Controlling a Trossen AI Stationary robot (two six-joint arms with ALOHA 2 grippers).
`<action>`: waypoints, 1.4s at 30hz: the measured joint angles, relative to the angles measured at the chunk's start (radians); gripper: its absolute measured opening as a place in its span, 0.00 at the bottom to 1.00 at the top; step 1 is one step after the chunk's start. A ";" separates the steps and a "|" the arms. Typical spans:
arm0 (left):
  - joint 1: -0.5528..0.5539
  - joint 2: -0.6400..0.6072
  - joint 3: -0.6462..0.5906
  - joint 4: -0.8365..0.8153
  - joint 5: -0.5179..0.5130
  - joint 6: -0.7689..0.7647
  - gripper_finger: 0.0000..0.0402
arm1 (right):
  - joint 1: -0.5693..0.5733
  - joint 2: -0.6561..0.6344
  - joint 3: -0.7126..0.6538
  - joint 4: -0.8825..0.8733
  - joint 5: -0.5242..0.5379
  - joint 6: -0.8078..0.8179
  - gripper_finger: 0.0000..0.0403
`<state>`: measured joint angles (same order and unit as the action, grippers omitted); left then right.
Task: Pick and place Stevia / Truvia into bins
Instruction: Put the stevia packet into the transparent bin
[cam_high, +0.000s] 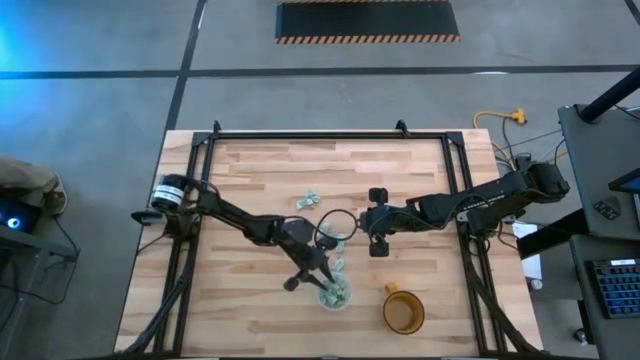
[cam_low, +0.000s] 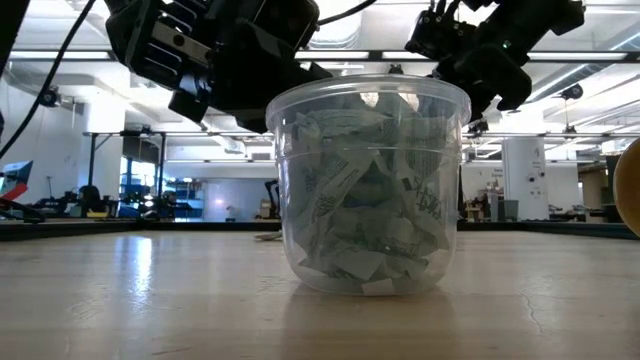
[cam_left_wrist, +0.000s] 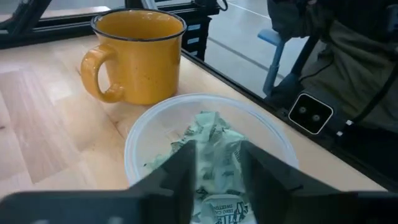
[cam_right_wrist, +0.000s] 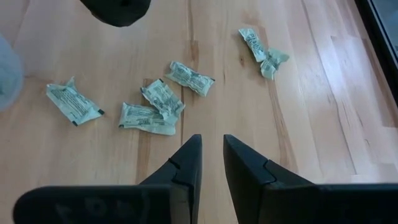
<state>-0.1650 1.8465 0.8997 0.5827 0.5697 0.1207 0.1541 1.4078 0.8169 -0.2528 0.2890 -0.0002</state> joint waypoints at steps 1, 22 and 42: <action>0.000 0.000 0.000 0.000 0.000 -0.001 0.30 | 0.000 0.000 0.000 0.000 0.000 0.000 0.14; -0.037 -0.047 -0.005 -0.003 -0.209 0.067 0.42 | 0.000 0.001 -0.003 0.001 0.000 0.000 0.14; -0.125 -0.066 0.222 -0.576 -0.396 0.207 0.01 | 0.000 0.001 -0.004 0.005 0.000 0.000 0.14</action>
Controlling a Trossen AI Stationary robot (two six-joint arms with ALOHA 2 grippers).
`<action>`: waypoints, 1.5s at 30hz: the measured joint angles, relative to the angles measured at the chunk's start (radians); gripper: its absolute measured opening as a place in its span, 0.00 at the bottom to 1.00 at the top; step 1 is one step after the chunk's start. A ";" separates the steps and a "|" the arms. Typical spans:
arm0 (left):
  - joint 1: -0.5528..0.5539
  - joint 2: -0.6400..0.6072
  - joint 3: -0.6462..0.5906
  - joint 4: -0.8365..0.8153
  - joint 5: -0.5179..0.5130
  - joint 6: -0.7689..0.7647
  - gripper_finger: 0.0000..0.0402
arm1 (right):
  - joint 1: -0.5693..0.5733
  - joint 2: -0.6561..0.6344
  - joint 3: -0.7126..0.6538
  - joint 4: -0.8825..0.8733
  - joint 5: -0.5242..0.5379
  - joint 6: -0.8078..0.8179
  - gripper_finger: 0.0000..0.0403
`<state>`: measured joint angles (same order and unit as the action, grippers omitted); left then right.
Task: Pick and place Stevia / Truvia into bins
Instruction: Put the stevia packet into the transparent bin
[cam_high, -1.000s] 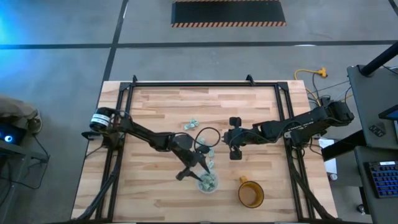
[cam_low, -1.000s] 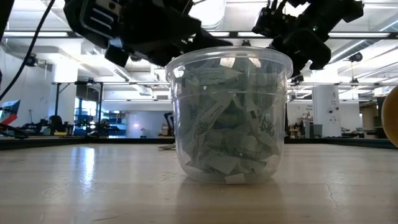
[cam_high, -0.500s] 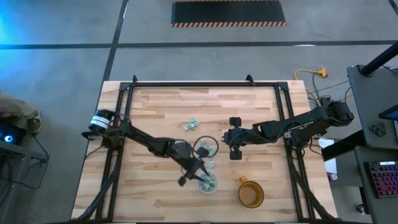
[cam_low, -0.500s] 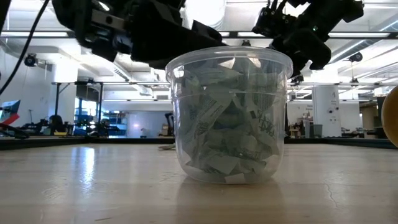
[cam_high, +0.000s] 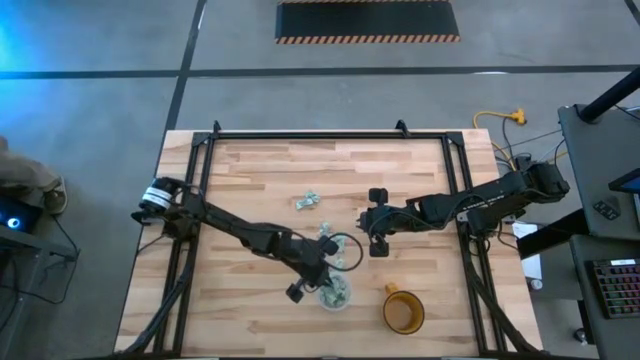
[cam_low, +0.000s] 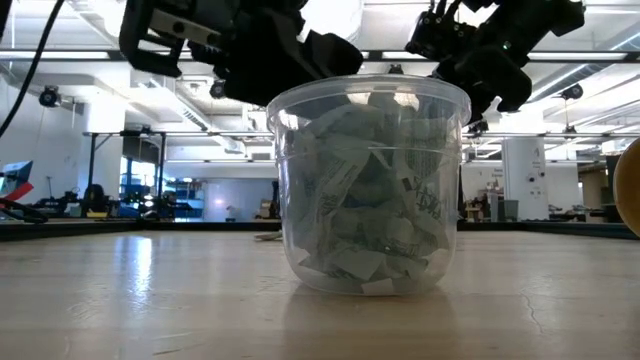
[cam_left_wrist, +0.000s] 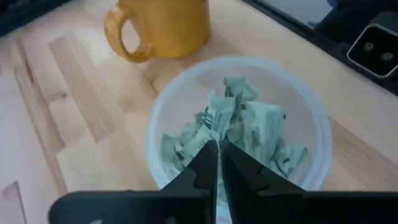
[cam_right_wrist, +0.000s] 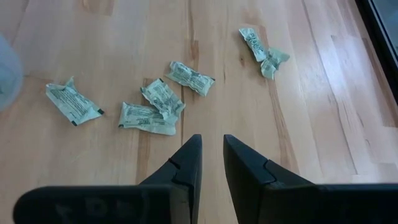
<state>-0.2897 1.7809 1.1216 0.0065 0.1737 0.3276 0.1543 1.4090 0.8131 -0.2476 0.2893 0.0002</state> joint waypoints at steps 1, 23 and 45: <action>0.000 0.000 0.003 0.000 0.000 0.000 0.01 | 0.000 0.000 0.000 0.000 0.000 0.000 0.14; 0.000 -0.030 0.002 0.016 0.056 0.000 0.03 | 0.000 0.000 -0.001 0.015 0.000 0.000 0.14; 0.002 -0.452 -0.313 -0.291 -0.602 -0.286 0.37 | -0.002 0.000 -0.029 0.168 -0.060 0.021 0.14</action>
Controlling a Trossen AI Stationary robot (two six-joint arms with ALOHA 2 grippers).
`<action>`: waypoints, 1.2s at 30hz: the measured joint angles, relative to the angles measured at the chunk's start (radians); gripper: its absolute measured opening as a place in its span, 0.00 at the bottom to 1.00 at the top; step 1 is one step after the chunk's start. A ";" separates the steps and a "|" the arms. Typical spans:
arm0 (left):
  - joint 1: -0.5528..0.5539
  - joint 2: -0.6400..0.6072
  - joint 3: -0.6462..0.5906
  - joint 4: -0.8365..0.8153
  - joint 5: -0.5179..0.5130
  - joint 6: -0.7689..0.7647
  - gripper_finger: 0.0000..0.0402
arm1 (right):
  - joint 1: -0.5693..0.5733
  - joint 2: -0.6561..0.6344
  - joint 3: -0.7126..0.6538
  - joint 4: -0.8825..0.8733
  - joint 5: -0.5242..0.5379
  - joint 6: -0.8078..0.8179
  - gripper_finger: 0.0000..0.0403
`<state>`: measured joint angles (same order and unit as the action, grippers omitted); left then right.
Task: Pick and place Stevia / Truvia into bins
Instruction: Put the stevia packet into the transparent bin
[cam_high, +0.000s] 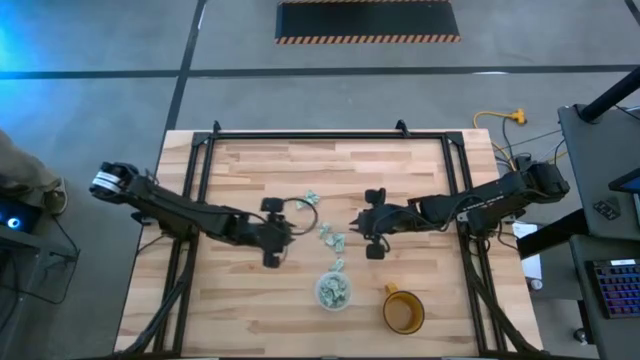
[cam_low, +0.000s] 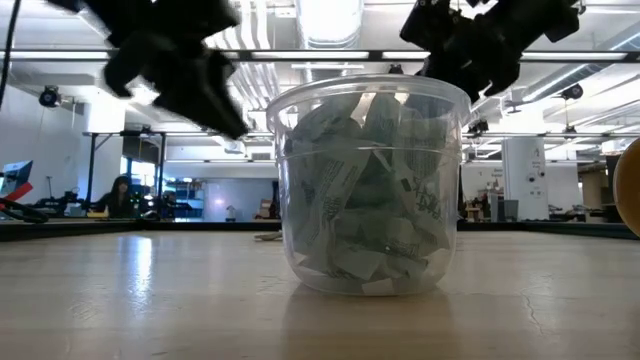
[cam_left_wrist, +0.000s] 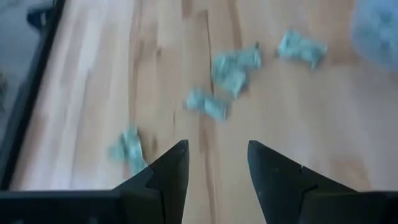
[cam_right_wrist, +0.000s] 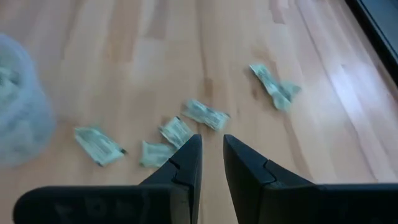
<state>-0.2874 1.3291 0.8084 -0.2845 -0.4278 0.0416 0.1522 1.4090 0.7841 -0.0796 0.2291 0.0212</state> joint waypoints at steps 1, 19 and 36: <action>0.000 -0.025 -0.039 0.006 0.000 -0.024 0.37 | -0.001 0.000 -0.003 0.019 -0.015 -0.005 0.14; 0.000 -0.317 -0.429 0.179 -0.051 -0.114 0.37 | -0.116 0.347 0.161 0.207 -0.213 -0.150 0.32; 0.005 -0.337 -0.475 0.261 -0.060 -0.088 0.37 | -0.208 0.620 0.565 -0.333 -0.339 -0.254 0.41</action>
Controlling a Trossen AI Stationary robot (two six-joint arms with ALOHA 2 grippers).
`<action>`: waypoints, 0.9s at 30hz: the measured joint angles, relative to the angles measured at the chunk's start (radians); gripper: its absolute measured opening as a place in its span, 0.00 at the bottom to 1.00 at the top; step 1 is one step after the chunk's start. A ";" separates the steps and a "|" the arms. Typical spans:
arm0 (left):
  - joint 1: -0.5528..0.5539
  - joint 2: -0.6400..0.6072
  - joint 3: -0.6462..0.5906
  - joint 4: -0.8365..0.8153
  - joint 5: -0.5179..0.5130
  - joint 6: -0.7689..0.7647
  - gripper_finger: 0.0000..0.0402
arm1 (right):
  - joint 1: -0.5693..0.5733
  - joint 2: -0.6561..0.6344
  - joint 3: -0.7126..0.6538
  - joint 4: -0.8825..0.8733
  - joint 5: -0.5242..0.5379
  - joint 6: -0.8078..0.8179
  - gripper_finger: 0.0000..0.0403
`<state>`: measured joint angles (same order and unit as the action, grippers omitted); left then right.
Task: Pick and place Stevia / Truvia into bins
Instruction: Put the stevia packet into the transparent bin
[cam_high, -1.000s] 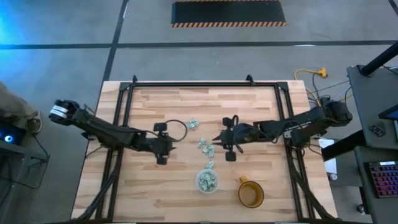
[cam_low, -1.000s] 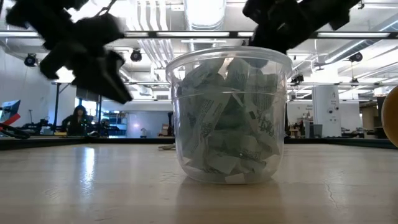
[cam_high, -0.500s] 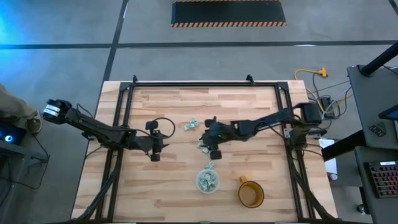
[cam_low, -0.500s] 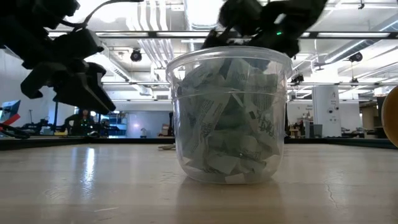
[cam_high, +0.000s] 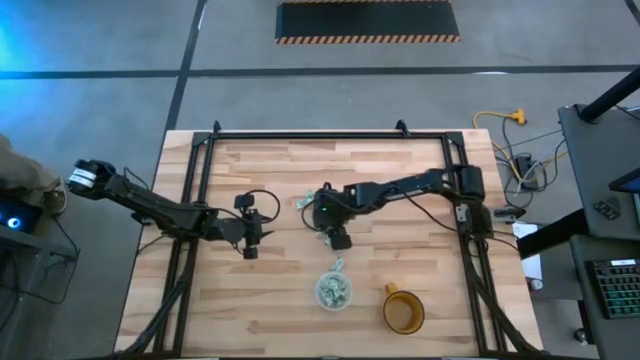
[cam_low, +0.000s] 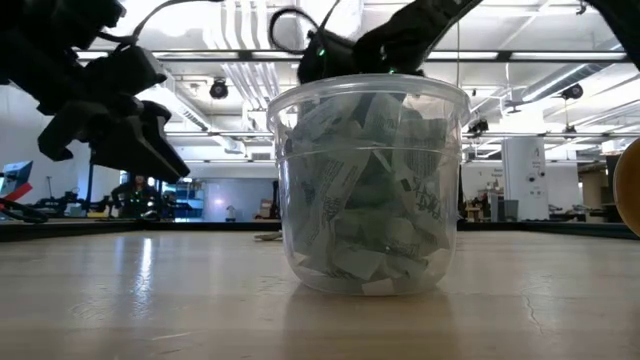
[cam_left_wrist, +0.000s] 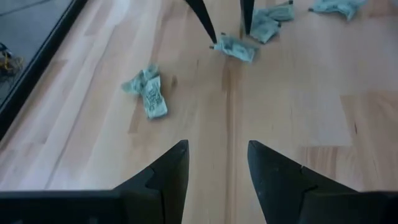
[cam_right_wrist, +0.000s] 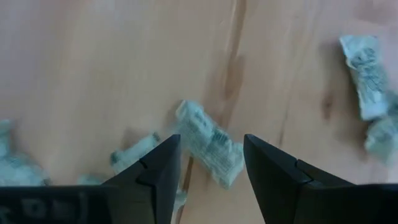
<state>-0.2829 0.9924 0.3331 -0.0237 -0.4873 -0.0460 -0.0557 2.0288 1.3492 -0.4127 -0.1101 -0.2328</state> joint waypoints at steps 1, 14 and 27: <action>0.000 0.000 0.000 0.003 0.000 0.000 0.37 | -0.001 0.014 0.006 -0.004 0.000 -0.005 0.41; 0.002 0.002 0.000 0.027 0.000 0.000 0.37 | -0.006 0.045 0.010 -0.026 0.002 -0.003 0.36; 0.002 0.002 0.000 0.027 0.000 0.000 0.37 | -0.007 0.037 0.008 -0.027 0.008 -0.003 0.10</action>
<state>-0.2813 0.9939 0.3332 0.0038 -0.4877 -0.0456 -0.0628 2.0655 1.3575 -0.4399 -0.1020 -0.2359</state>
